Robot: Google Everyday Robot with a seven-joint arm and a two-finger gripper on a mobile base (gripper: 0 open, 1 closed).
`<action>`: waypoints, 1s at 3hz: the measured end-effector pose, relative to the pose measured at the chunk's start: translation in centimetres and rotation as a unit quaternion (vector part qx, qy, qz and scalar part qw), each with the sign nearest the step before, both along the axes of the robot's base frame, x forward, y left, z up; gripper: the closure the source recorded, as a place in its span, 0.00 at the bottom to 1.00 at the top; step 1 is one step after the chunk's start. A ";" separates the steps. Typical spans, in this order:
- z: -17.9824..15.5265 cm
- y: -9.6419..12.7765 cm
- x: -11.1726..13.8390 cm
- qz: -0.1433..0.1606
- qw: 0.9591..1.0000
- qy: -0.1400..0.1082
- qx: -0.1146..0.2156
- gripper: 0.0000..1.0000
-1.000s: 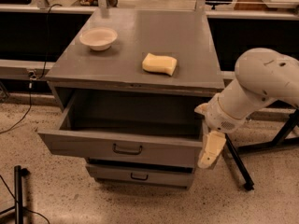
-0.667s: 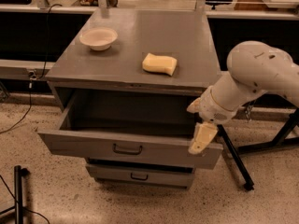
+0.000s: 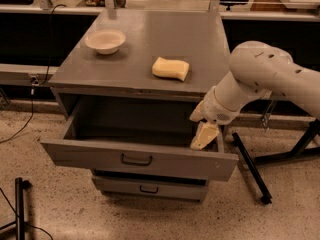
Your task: Open top drawer
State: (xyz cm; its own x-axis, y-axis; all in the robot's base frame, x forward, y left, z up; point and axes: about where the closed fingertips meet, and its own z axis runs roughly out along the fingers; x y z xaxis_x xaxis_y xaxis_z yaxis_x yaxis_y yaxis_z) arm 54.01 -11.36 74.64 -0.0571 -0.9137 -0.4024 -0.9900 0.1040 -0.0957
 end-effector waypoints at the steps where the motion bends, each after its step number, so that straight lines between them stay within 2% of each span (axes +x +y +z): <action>1: -1.0 0.9 1.2 -0.002 1.000 -0.001 0.005 0.60; 2: -1.9 1.8 2.2 -0.006 1.000 -0.001 0.011 0.84; 3: -3.1 2.6 3.0 -0.015 1.000 -0.005 0.018 1.00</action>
Offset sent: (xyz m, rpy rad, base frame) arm 0.0359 0.0257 -0.0280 0.0377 -0.0076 -0.0284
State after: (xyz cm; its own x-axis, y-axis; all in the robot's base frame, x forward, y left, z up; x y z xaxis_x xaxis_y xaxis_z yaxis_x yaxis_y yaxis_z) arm 57.02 -8.81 71.57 -0.0795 -0.8963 -0.4363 -0.9855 0.1364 -0.1008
